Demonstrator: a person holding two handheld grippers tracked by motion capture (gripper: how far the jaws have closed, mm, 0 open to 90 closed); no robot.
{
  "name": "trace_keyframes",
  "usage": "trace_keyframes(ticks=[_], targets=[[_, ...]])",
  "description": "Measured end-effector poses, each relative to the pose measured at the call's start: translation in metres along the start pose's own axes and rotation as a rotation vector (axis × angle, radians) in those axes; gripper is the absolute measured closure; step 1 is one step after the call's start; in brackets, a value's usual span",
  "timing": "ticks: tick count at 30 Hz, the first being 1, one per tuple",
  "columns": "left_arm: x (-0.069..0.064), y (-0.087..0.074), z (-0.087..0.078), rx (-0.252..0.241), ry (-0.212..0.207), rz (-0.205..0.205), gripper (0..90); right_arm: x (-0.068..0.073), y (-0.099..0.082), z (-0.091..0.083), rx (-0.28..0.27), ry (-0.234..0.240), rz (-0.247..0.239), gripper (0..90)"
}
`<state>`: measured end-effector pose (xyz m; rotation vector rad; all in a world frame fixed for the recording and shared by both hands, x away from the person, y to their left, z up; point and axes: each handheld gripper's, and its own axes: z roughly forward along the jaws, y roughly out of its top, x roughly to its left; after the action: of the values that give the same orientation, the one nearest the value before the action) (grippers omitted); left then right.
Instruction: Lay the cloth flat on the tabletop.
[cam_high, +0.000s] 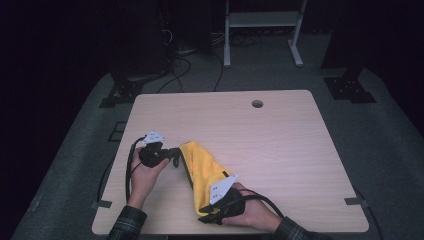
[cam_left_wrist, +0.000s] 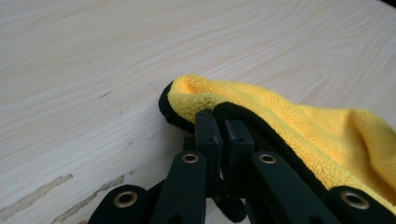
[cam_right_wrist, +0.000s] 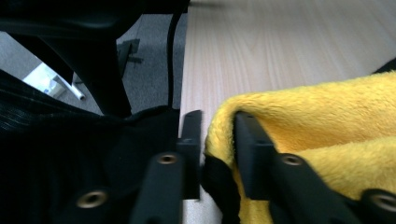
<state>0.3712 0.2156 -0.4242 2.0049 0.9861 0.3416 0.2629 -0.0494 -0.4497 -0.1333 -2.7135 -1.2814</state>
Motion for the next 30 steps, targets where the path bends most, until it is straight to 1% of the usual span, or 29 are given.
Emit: trace_keyframes(ticks=[1,2,4,6,7,8,9,11,12,14,15,17,19,21,23,25,26,28,29,30], targets=[[0.0,-0.001,0.0,0.002,0.001,-0.002,86.2,-0.001,0.0,-0.005,-0.016,0.0,0.0,67.2],[0.001,-0.001,0.0,0.004,0.002,-0.004,86.2,-0.002,0.001,-0.013,-0.045,-0.006,0.003,64.8],[0.002,-0.002,0.0,0.006,0.002,-0.011,86.2,-0.008,0.001,-0.036,-0.104,-0.034,0.019,62.8],[0.002,-0.003,0.0,0.009,0.003,-0.012,86.2,-0.019,-0.002,-0.06,-0.154,-0.103,0.044,62.5],[0.002,-0.003,0.0,0.008,0.003,-0.013,86.1,-0.026,-0.005,-0.072,-0.171,-0.135,0.067,62.5],[0.002,-0.003,0.0,0.007,0.003,-0.01,86.1,-0.036,-0.011,-0.086,-0.184,-0.184,0.094,62.7],[0.002,-0.003,0.0,0.007,0.003,-0.01,86.1,-0.044,-0.017,-0.094,-0.181,-0.222,0.111,62.6],[0.002,-0.003,0.001,0.009,0.003,-0.01,86.1,-0.057,-0.029,-0.105,-0.176,-0.275,0.156,62.4],[0.003,-0.003,0.002,0.01,0.003,-0.012,86.1,-0.065,-0.037,-0.109,-0.164,-0.303,0.184,62.3],[0.003,-0.003,0.002,0.011,0.002,-0.013,86.1,-0.075,-0.046,-0.11,-0.143,-0.32,0.218,61.3],[0.003,-0.003,0.002,0.011,0.002,-0.013,86.1,-0.079,-0.051,-0.109,-0.139,-0.314,0.236,61.2],[0.003,-0.003,0.002,0.011,0.001,-0.012,86.0,-0.083,-0.057,-0.104,-0.139,-0.269,0.274,60.8],[0.003,-0.003,0.002,0.011,0.001,-0.015,86.0,-0.08,-0.057,-0.098,-0.113,-0.241,0.273,59.1],[0.004,-0.004,0.001,0.013,0.003,-0.013,86.0,-0.076,-0.057,-0.092,-0.109,-0.206,0.274,58.6],[0.004,-0.004,0.001,0.012,0.002,-0.012,86.1,-0.072,-0.06,-0.085,-0.098,-0.173,0.287,57.5],[0.003,-0.004,0.001,0.012,0.002,-0.012,86.1,-0.069,-0.063,-0.077,-0.06,-0.155,0.287,56.2],[0.003,-0.004,0.0,0.012,0.001,-0.013,86.1,-0.067,-0.065,-0.073,-0.049,-0.141,0.3,55.8],[0.003,-0.004,0.0,0.01,0.001,-0.013,86.1,-0.065,-0.067,-0.069,-0.022,-0.136,0.302,55.3],[0.003,-0.004,0.0,0.011,0.002,-0.012,86.1,-0.065,-0.069,-0.067,-0.015,-0.127,0.306,56.6],[0.003,-0.004,0.0,0.012,0.001,-0.013,86.1,-0.063,-0.069,-0.066,-0.012,-0.122,0.308,61.2]])
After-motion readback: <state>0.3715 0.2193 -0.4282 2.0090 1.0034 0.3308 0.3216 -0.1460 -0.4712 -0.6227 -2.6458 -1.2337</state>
